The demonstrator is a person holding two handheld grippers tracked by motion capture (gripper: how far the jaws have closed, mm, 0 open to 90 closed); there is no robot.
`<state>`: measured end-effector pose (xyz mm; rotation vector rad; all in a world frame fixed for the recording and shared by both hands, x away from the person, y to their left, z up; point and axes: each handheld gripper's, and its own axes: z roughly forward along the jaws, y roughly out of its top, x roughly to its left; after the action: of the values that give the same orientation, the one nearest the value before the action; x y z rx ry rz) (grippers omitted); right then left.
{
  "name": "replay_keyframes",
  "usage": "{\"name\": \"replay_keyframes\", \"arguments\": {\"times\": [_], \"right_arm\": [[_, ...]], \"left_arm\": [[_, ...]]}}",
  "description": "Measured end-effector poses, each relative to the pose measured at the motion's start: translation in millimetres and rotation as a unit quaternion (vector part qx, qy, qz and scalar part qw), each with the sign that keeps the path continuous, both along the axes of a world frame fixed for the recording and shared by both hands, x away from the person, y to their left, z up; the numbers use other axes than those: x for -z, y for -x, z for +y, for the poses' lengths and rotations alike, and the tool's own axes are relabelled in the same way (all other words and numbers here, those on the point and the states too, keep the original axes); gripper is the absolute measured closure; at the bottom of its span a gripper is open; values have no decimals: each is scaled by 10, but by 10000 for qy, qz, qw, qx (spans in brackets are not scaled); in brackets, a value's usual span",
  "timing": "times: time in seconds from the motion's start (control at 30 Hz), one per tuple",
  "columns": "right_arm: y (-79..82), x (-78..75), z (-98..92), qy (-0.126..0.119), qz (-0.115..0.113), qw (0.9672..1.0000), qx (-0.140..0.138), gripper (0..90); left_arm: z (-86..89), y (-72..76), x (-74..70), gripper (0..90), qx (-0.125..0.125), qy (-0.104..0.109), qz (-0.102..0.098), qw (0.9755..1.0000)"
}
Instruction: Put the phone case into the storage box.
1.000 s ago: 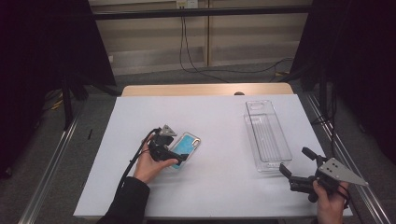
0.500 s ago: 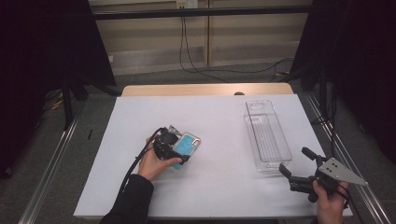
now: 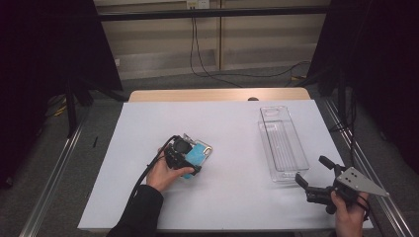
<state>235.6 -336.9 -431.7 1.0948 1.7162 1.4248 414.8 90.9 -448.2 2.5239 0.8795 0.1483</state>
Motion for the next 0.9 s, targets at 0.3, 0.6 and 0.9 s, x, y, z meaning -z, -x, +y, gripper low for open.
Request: {"name": "replay_keyframes", "arguments": {"times": [0.3, 0.6, 0.9], "right_arm": [[0, 3, 0, 17, 16, 10000, -15, 0], [0, 5, 2, 35, 33, 10000, 10, 0], [0, 4, 3, 32, 28, 10000, 4, 0]], "left_arm": [[-43, -22, -6, 101, -46, -150, 130, 9998], [-38, -11, -14, 129, -9, -135, 111, 9998], [-35, -10, -28, 160, -20, -112, 145, 9998]]}}
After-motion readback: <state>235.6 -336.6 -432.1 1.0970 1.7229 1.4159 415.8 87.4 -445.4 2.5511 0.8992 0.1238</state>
